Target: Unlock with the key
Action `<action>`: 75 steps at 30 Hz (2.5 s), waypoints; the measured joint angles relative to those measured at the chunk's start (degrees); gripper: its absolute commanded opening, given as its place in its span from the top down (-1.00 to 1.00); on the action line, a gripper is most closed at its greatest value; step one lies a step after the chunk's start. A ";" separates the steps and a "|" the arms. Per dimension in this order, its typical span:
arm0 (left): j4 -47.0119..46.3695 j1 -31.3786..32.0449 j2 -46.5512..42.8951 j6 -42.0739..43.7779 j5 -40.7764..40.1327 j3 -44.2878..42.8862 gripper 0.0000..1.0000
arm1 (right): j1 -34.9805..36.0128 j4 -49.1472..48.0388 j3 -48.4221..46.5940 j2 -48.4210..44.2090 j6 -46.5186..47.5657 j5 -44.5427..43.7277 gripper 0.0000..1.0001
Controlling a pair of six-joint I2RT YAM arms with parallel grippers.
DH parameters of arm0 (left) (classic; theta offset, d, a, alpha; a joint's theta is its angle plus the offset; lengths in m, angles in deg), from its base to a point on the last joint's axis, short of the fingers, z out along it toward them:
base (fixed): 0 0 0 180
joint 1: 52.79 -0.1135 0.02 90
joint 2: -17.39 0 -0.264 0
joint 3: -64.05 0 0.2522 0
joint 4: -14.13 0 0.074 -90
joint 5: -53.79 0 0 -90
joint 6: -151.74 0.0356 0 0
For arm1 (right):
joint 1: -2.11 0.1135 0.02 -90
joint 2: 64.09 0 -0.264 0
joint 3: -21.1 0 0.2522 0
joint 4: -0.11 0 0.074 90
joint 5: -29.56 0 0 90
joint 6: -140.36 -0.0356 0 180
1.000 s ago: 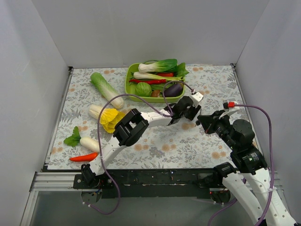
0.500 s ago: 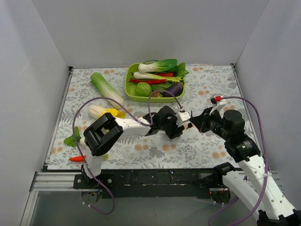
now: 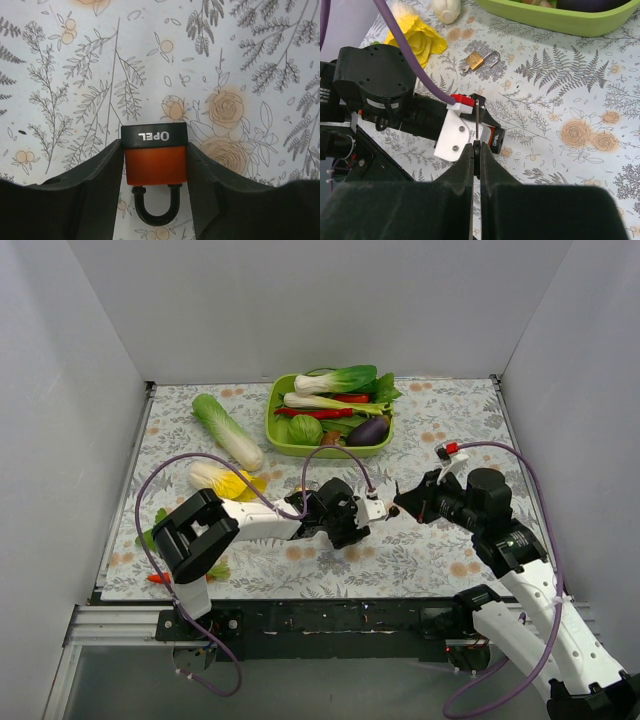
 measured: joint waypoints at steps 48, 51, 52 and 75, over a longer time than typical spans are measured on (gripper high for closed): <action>-1.31 0.00 -7.61 -57.29 -9.92 9.53 0.47 | 0.00 -2.67 3.78 -2.89 -3.65 -0.83 0.97; -4.22 0.00 -6.49 -56.87 -11.54 9.53 0.47 | 0.00 -2.73 3.78 -3.21 -3.69 -0.83 0.97; -4.96 -0.02 -6.10 -56.78 -12.85 9.38 0.47 | 0.00 -2.73 3.78 -3.39 -3.69 -0.83 0.97; -0.87 -1.99 -5.64 -52.24 -22.38 4.44 -0.22 | 0.00 -2.49 8.04 -5.92 -4.04 -0.85 0.97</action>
